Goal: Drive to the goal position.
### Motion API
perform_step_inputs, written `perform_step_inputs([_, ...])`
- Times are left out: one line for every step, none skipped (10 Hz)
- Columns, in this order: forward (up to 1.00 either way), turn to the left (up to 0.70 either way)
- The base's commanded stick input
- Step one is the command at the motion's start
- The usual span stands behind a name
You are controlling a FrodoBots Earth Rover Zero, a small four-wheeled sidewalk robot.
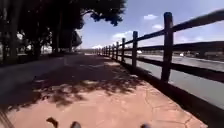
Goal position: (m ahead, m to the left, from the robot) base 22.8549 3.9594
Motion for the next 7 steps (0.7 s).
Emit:
perform_step_inputs([0.7, 0.0])
perform_step_inputs([0.7, 0.0])
perform_step_inputs([0.7, 0.16])
perform_step_inputs([0.7, 0.35])
perform_step_inputs([0.7, 0.25])
perform_step_inputs([0.7, 0.0])
perform_step_inputs([0.7, 0.0])
